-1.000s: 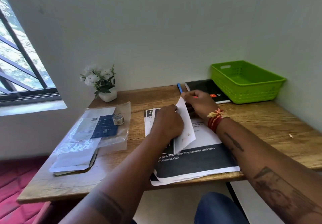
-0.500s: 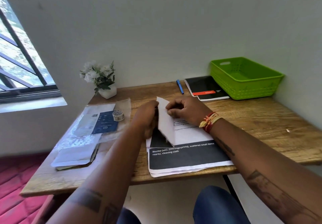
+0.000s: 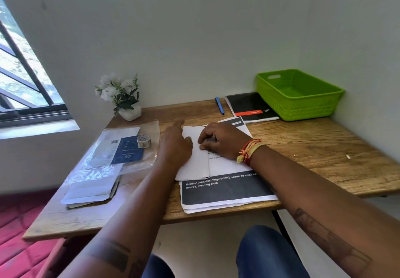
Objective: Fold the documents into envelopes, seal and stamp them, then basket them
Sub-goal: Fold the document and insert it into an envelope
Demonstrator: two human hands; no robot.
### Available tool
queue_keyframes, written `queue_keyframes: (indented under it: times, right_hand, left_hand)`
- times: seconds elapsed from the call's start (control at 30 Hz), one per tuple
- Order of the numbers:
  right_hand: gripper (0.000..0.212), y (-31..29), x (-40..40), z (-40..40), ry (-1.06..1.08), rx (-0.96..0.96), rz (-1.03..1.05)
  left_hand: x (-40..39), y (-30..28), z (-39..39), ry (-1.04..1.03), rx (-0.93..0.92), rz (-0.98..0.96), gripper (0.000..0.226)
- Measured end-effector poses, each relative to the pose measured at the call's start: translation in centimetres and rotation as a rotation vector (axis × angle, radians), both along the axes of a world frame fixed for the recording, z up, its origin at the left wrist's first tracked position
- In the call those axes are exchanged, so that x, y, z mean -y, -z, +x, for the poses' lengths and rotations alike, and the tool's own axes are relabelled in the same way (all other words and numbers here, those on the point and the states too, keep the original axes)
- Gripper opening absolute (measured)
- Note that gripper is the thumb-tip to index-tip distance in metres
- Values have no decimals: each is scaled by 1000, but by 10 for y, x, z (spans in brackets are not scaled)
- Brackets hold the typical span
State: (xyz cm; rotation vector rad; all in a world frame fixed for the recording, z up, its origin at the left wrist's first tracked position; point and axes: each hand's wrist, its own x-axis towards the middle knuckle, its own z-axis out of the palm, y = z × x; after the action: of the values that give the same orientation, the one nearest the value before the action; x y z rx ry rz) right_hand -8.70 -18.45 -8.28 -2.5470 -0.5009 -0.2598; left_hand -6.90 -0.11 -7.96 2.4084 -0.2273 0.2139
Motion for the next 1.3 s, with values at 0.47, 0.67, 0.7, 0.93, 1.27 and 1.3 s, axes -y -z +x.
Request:
queue_keyframes:
  times: [0.47, 0.67, 0.7, 0.93, 1.27, 1.3]
  right_hand:
    - [19, -10, -19, 10, 254, -89, 46]
    - [35, -15, -13, -4, 256, -149, 15]
    - [37, -16, -11, -7, 251, -164, 5]
    - [43, -23, -9, -35, 232, -233, -32]
    - [65, -37, -15, -61, 219, -384, -191]
    - [68, -38, -15, -62, 213, -400, -205]
  left_hand:
    - [1, 6, -6, 215, 4, 420, 61]
    - [1, 4, -8, 231, -26, 414, 61]
    - [1, 4, -8, 232, -26, 416, 62]
    - [2, 2, -12, 222, -33, 429, 66]
    - [2, 0, -13, 221, -41, 429, 69]
    - [2, 0, -13, 219, -40, 427, 69]
